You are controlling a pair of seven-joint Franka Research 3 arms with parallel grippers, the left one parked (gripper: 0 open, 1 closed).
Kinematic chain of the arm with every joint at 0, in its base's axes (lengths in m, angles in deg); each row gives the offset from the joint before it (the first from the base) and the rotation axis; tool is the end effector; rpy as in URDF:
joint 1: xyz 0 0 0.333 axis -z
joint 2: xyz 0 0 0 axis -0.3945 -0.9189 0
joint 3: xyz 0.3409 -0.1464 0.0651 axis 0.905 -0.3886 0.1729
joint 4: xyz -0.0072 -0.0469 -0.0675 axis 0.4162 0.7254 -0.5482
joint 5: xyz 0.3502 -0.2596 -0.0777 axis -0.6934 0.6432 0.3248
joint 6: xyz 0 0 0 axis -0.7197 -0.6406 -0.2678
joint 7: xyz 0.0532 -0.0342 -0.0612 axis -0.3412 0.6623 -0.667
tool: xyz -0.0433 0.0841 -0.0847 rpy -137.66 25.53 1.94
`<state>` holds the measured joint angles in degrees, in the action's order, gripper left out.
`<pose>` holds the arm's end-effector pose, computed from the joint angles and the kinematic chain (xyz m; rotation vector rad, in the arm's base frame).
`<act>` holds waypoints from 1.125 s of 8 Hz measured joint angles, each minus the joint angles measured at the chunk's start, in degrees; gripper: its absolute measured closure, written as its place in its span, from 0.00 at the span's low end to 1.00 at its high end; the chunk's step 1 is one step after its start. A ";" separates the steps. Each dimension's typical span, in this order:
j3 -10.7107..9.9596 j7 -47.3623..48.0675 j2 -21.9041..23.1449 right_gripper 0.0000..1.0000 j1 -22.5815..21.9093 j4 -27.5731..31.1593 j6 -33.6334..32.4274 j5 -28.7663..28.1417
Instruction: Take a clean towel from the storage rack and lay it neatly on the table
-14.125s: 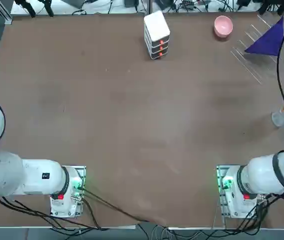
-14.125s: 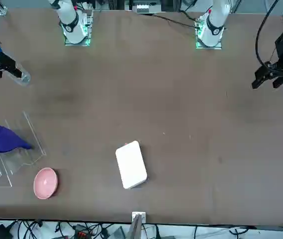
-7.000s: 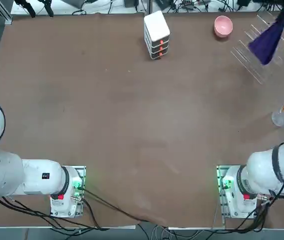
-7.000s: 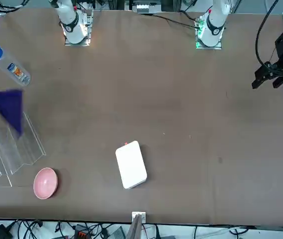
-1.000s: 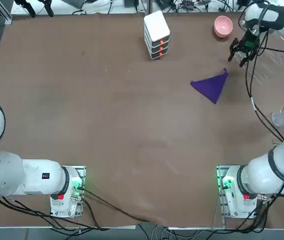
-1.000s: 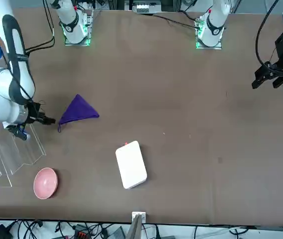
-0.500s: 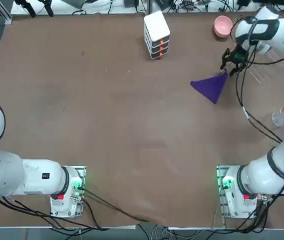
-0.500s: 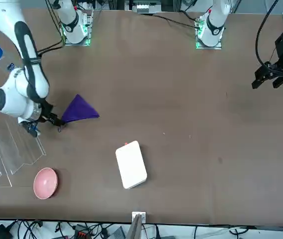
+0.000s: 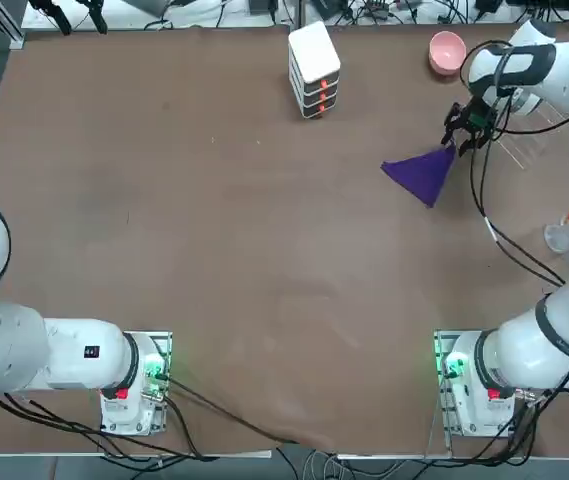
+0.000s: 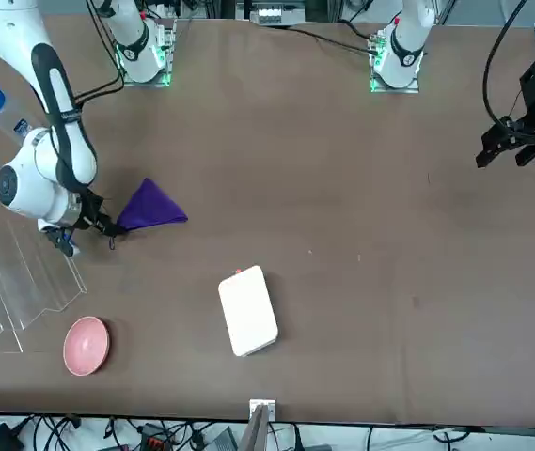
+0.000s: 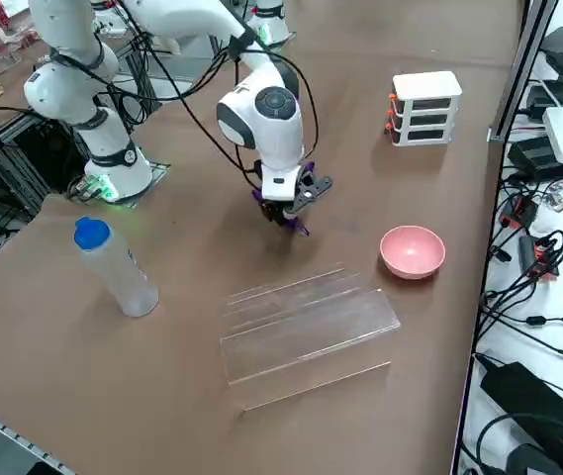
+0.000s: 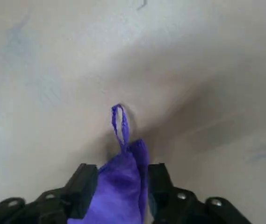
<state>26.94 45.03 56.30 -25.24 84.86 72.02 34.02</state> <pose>0.6226 -0.0448 0.2090 -2.8895 0.7613 0.2046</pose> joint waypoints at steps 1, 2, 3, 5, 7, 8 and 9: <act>0.01 -0.03 -0.23 0.35 0.00 0.00 0.39 0.00; 0.03 -0.05 -0.51 0.37 0.00 0.00 0.61 0.00; 0.07 -0.06 -0.72 0.41 0.00 0.00 0.70 -0.06; 0.09 -0.07 -0.76 0.56 0.00 -0.08 0.77 -0.14; 0.09 -0.27 -0.74 0.86 0.00 -0.37 0.78 -0.18; 0.09 -0.49 -0.71 0.89 0.00 -0.50 0.78 -0.20; 0.10 -0.77 -0.66 0.96 0.01 -0.58 0.74 -0.21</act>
<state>27.04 44.25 55.64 -25.24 84.28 72.76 33.80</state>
